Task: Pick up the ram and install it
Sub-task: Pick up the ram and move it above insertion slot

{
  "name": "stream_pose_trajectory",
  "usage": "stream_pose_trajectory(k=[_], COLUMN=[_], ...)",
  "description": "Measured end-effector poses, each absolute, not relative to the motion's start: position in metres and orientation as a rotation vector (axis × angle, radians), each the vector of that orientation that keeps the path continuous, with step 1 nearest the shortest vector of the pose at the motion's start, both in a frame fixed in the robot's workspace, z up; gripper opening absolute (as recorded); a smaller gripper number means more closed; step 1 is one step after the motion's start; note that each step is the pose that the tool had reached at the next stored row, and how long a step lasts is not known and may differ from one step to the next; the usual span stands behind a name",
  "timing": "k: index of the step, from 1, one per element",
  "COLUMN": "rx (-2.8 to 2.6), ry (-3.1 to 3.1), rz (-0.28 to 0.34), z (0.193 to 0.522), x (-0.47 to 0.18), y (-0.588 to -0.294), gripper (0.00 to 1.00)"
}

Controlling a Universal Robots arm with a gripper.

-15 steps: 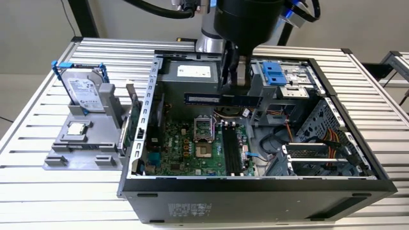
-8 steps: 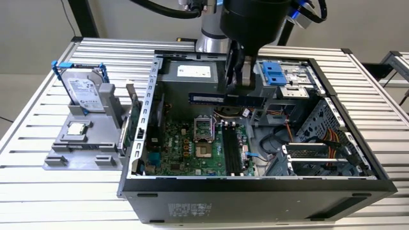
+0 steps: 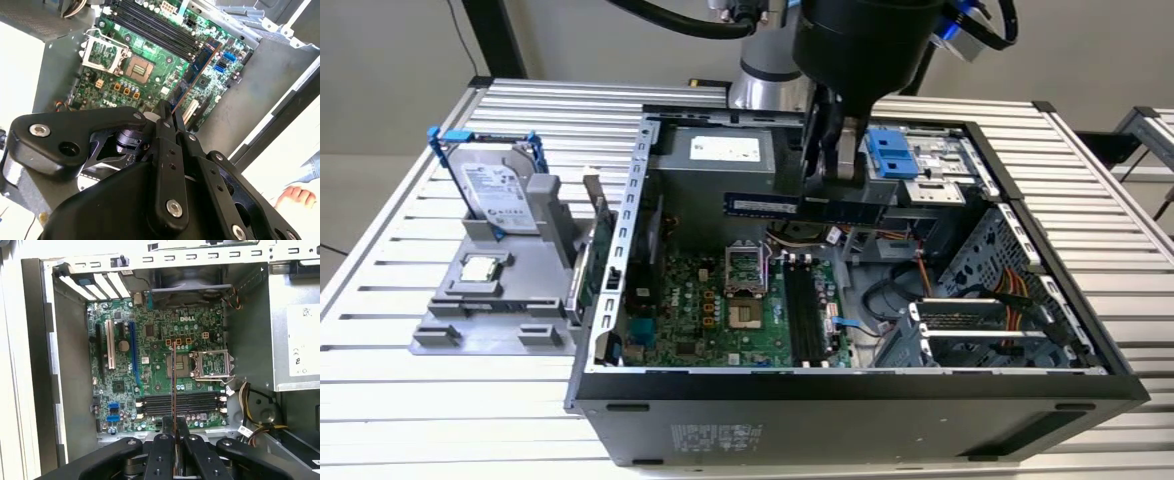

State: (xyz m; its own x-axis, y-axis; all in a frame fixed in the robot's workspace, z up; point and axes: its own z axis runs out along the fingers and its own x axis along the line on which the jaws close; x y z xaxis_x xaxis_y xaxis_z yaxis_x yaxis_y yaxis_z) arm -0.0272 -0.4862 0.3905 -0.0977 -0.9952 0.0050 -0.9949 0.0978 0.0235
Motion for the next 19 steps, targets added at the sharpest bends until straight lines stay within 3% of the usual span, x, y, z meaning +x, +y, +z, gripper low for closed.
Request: stream_pose_trajectory(k=[19], rx=[2.059], ry=[-2.347], rz=[-0.023], z=[0.39], x=[-0.013], y=[-0.482], gripper=[0.0])
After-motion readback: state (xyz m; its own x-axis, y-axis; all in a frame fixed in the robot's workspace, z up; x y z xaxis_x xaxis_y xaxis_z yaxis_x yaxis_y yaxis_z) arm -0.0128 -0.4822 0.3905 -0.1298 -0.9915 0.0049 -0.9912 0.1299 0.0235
